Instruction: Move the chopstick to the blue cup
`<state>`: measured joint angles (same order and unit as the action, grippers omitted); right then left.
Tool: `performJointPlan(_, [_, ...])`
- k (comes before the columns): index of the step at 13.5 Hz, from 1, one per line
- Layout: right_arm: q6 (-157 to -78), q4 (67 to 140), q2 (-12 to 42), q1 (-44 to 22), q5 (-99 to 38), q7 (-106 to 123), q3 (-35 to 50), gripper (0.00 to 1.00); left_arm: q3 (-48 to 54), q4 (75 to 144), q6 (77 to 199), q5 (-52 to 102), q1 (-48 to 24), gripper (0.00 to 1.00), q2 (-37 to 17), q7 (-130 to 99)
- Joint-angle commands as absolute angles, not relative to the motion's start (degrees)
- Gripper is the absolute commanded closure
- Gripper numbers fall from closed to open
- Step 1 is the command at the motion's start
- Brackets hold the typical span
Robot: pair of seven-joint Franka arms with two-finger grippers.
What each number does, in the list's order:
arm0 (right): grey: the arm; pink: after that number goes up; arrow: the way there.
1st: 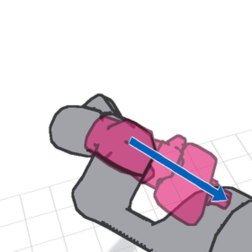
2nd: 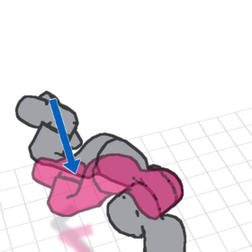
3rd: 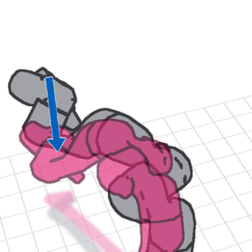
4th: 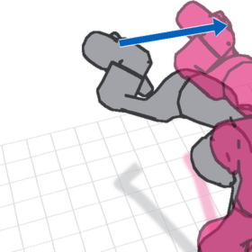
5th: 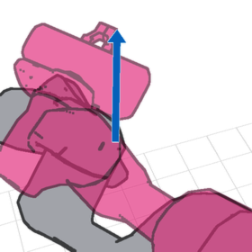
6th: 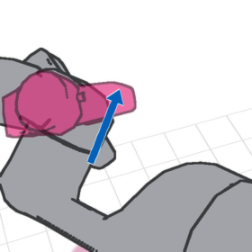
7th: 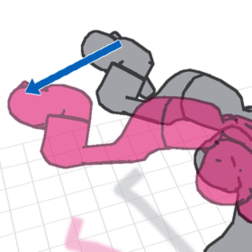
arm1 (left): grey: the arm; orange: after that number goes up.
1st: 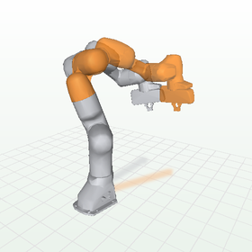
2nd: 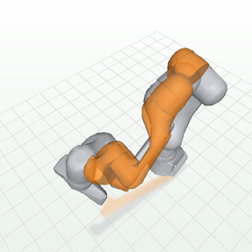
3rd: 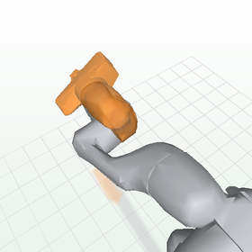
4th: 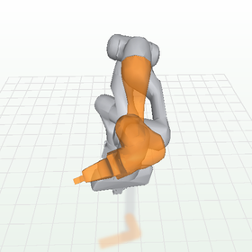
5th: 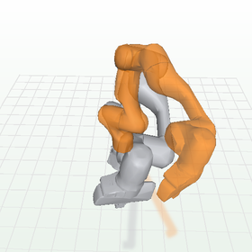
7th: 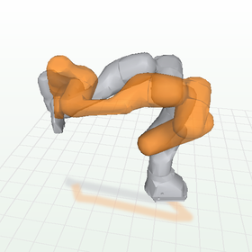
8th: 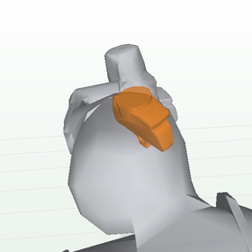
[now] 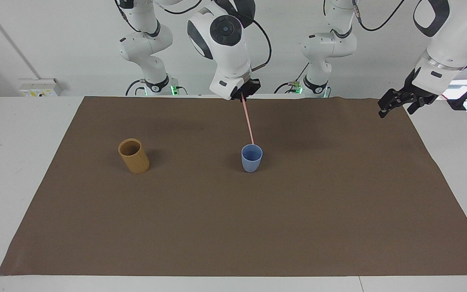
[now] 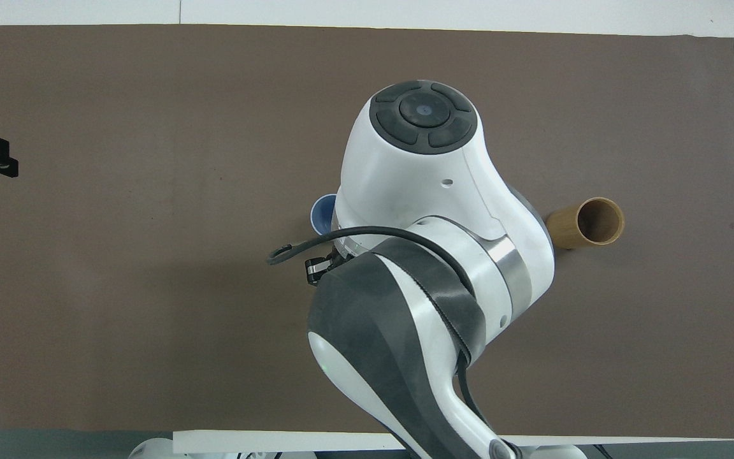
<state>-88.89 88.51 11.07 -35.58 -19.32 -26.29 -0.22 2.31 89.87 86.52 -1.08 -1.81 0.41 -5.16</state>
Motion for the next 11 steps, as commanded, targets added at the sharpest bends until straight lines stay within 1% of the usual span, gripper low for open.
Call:
performJointPlan(1, [-93.9,95.1,7.3,-35.5,-18.8,-26.2,-0.4,1.00,2.3,89.9,85.6,-1.2,-1.7,0.00,0.5,-5.4])
performJointPlan(4, [-96.7,95.7,7.0,-35.3,-18.8,-26.3,-0.4,0.99,2.3,89.9,85.6,-1.2,-1.7,0.00,0.5,-5.4])
performJointPlan(6, [-98.6,96.8,6.8,-35.3,-18.7,-26.6,-0.4,0.93,2.3,89.9,85.6,-1.2,-1.7,0.00,0.5,-5.4])
performJointPlan(7, [-100.5,97.7,6.5,-35.3,-18.7,-26.6,-0.4,0.88,2.3,89.9,85.6,-1.2,-1.7,0.00,0.5,-5.3])
performJointPlan(9, [-104.6,100.5,5.7,-35.0,-18.7,-25.9,-0.4,0.67,2.3,89.9,85.6,-1.2,-1.7,0.00,0.5,-5.4])
performJointPlan(10, [-106.2,101.3,5.4,-35.0,-18.7,-25.8,-0.4,0.53,2.3,89.9,85.6,-1.2,-1.7,0.00,0.5,-5.4])
performJointPlan(11, [-107.0,101.8,5.2,-35.0,-18.7,-25.8,-0.4,0.03,2.3,89.9,85.6,-1.2,-1.7,0.00,0.5,-5.3])
